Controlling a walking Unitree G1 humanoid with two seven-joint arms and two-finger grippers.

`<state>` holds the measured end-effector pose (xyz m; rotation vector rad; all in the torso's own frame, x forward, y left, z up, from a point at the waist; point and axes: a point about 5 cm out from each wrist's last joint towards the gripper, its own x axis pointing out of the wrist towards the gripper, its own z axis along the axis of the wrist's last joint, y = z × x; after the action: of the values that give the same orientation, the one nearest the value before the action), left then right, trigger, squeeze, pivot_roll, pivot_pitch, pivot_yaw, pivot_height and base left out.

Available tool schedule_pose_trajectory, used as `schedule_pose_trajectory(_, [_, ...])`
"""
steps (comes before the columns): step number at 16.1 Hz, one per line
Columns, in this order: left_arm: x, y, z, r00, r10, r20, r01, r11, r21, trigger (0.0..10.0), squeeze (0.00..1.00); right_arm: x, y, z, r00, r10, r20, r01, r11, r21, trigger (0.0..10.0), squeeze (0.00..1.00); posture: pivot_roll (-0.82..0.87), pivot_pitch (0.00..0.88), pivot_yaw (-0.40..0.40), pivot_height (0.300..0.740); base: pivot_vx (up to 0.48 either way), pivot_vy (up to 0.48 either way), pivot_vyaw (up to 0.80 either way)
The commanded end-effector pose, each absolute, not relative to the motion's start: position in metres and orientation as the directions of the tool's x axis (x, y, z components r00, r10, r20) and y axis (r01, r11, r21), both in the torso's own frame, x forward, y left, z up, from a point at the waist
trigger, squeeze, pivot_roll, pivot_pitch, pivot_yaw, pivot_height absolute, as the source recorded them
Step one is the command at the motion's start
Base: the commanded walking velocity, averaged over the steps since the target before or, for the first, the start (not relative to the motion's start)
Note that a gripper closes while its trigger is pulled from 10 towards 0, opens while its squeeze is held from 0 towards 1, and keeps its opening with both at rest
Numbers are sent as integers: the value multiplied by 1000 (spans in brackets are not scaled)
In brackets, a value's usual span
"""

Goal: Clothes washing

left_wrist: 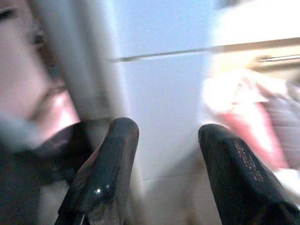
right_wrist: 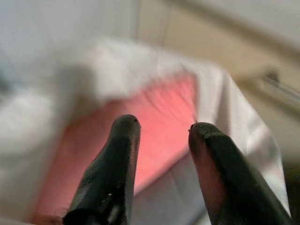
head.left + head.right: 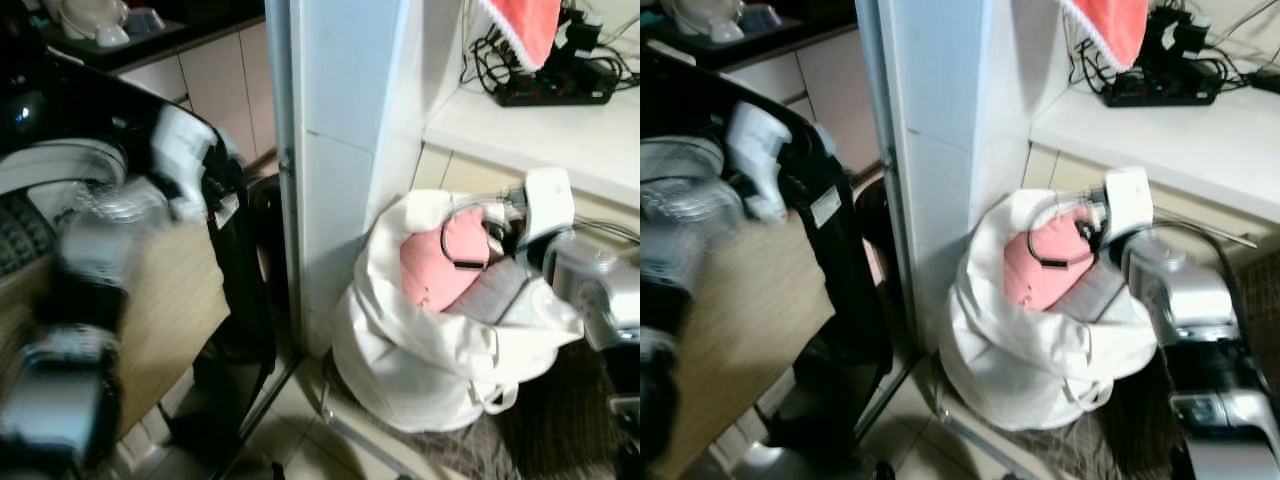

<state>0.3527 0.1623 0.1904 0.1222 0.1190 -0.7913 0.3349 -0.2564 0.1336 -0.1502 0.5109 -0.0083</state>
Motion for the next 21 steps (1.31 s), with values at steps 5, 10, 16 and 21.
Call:
schedule_pose_trajectory(5, [309,90,181,577,-812,-85,816,571,87,10000,0,345,-262,93,831,-79,-551,2,990,-139,10000,1000,-32,71,84,740,0,0,0])
schedule_pose_trajectory(10, [301,119,159,825,-550,-133,547,835,-64,10000,0,356,-251,112,934,-119,-337,35,969,-246,10000,675,-18,57,55,740,0,0,0])
schedule_pose_trajectory(16, [294,122,177,912,-410,-33,397,898,-187,10000,0,292,-156,194,951,284,126,-282,959,-33,10000,0,-91,0,60,740,0,0,133])
schedule_pose_trajectory(21, [292,123,195,934,-347,88,353,933,-67,10000,0,255,-128,187,926,366,89,-368,930,4,10000,0,-109,0,68,740,0,-56,800])
